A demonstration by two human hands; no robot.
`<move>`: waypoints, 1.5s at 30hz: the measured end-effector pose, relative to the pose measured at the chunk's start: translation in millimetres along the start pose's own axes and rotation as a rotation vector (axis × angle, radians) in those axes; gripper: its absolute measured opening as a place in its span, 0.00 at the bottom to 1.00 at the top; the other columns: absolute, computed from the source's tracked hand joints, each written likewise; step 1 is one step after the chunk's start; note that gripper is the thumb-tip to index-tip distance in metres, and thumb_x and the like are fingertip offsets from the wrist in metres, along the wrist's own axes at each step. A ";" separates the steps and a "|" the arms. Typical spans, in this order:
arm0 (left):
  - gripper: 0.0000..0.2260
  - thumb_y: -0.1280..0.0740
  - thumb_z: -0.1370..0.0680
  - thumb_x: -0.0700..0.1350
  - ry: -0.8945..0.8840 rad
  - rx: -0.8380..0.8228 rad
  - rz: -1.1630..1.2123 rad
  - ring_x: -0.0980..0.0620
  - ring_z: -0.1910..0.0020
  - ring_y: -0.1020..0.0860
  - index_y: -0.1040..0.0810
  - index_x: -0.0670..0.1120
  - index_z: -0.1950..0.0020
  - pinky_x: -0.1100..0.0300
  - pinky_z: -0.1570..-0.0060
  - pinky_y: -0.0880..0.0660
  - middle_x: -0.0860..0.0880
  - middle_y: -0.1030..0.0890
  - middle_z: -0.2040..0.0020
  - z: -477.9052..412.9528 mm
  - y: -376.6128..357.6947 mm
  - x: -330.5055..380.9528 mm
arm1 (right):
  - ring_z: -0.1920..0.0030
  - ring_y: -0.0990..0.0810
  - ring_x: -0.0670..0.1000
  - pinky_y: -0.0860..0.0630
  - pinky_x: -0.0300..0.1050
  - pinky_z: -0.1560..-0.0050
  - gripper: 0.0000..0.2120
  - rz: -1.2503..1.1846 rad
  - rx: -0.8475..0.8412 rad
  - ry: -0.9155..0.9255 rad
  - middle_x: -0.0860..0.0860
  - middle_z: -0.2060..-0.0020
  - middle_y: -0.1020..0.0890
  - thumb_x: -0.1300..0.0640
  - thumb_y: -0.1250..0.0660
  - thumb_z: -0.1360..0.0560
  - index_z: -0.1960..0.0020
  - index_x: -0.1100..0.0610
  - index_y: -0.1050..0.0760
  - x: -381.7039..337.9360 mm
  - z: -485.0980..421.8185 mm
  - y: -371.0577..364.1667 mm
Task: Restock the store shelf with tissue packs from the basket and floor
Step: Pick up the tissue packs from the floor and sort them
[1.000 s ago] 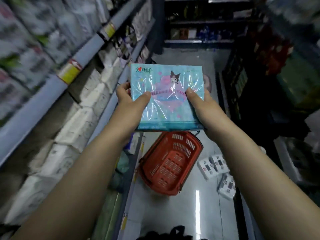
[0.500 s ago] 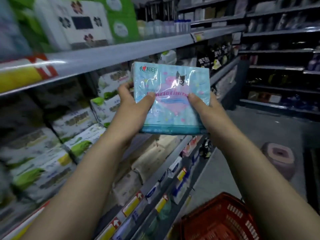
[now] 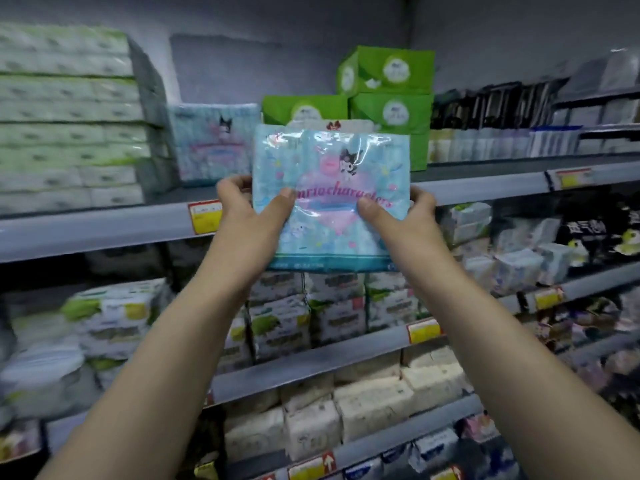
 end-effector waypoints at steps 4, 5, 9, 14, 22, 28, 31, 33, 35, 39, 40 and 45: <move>0.14 0.36 0.20 0.53 -0.092 0.106 -0.135 0.68 0.57 0.25 0.38 0.51 0.41 0.69 0.60 0.26 0.62 0.27 0.51 -10.7 31.9 14.2 | 0.53 0.25 0.41 0.26 0.37 0.54 0.28 -0.011 -0.030 0.078 0.43 0.49 0.28 0.45 0.28 0.28 0.41 0.49 0.45 -20.7 -13.0 -32.7; 0.14 0.36 0.20 0.52 -0.115 0.121 -0.171 0.67 0.56 0.24 0.38 0.51 0.41 0.65 0.57 0.25 0.62 0.27 0.50 -13.7 39.0 17.4 | 0.54 0.26 0.40 0.29 0.34 0.56 0.28 -0.012 -0.040 0.100 0.42 0.50 0.29 0.45 0.28 0.27 0.41 0.49 0.44 -25.8 -17.3 -40.2; 0.13 0.36 0.20 0.50 -0.195 0.173 -0.408 0.53 0.47 0.24 0.36 0.50 0.39 0.54 0.45 0.26 0.52 0.26 0.43 -38.0 67.2 27.2 | 0.50 0.25 0.45 0.28 0.37 0.55 0.29 -0.060 -0.036 0.199 0.41 0.52 0.30 0.46 0.27 0.29 0.41 0.53 0.42 -49.3 -43.2 -75.4; 0.22 0.35 0.21 0.48 -0.162 0.239 -0.669 0.43 0.38 0.28 0.36 0.47 0.28 0.49 0.34 0.31 0.41 0.35 0.34 -91.3 93.0 38.9 | 0.49 0.26 0.46 0.29 0.33 0.51 0.29 0.081 -0.044 0.343 0.48 0.47 0.27 0.45 0.29 0.27 0.38 0.57 0.40 -74.7 -92.8 -125.5; 0.26 0.35 0.22 0.42 0.017 -0.068 -0.833 0.46 0.43 0.22 0.42 0.44 0.28 0.57 0.48 0.28 0.48 0.24 0.38 -118.5 98.6 4.3 | 0.39 0.24 0.58 0.27 0.48 0.41 0.39 0.637 -0.308 0.135 0.58 0.36 0.26 0.51 0.24 0.30 0.30 0.60 0.42 -38.6 -141.4 -142.0; 0.18 0.35 0.21 0.50 -0.018 -0.178 -0.971 0.52 0.42 0.25 0.29 0.48 0.32 0.64 0.48 0.33 0.49 0.24 0.34 -123.5 96.9 6.8 | 0.50 0.26 0.53 0.29 0.44 0.53 0.35 0.763 -0.300 0.148 0.53 0.50 0.26 0.57 0.19 0.37 0.38 0.63 0.35 -50.5 -139.8 -138.3; 0.19 0.36 0.21 0.55 0.025 -0.270 -1.113 0.49 0.41 0.24 0.27 0.47 0.35 0.60 0.44 0.29 0.47 0.24 0.36 -128.0 90.4 9.3 | 0.44 0.22 0.57 0.25 0.48 0.49 0.37 0.798 -0.250 0.164 0.57 0.45 0.23 0.57 0.18 0.38 0.38 0.64 0.36 -46.4 -142.3 -149.7; 0.16 0.38 0.21 0.54 0.054 -0.301 -1.189 0.46 0.44 0.23 0.25 0.45 0.39 0.57 0.46 0.27 0.44 0.22 0.38 -135.7 88.9 8.7 | 0.45 0.23 0.56 0.29 0.45 0.53 0.32 0.836 -0.265 0.202 0.56 0.47 0.22 0.57 0.20 0.35 0.40 0.62 0.34 -43.3 -143.5 -159.7; 0.14 0.41 0.19 0.50 0.071 -0.334 -1.268 0.44 0.44 0.24 0.25 0.43 0.40 0.59 0.50 0.29 0.41 0.23 0.38 -142.7 84.6 8.0 | 0.48 0.23 0.55 0.33 0.42 0.55 0.22 0.910 -0.319 0.262 0.54 0.48 0.21 0.57 0.21 0.33 0.47 0.59 0.29 -40.7 -145.8 -168.7; 0.16 0.46 0.17 0.42 0.095 -0.366 -1.426 0.43 0.35 0.27 0.29 0.37 0.33 0.57 0.42 0.30 0.39 0.28 0.32 -157.9 72.4 4.9 | 0.45 0.21 0.54 0.30 0.39 0.51 0.13 0.984 -0.378 0.279 0.55 0.45 0.19 0.58 0.24 0.29 0.47 0.58 0.21 -39.3 -158.6 -185.5; 0.16 0.46 0.17 0.41 0.113 -0.377 -1.462 0.43 0.35 0.28 0.29 0.37 0.32 0.56 0.39 0.31 0.39 0.28 0.32 -163.9 70.1 0.9 | 0.44 0.21 0.54 0.30 0.39 0.51 0.11 0.979 -0.386 0.271 0.54 0.45 0.18 0.59 0.25 0.29 0.47 0.59 0.20 -38.6 -162.7 -188.5; 0.21 0.46 0.17 0.43 0.284 -0.444 -1.677 0.36 0.27 0.40 0.39 0.39 0.24 0.34 0.31 0.41 0.38 0.38 0.26 -188.1 61.5 -30.4 | 0.43 0.21 0.52 0.27 0.40 0.45 0.13 0.958 -0.449 0.245 0.54 0.42 0.18 0.57 0.27 0.27 0.43 0.59 0.20 -28.4 -174.1 -202.6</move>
Point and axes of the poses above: each hand's wrist, its own z-axis away from the middle knuckle, its own y-axis out of the back of the hand, x = y × z, the point moved 3 cm from there along -z, towards the middle knuckle
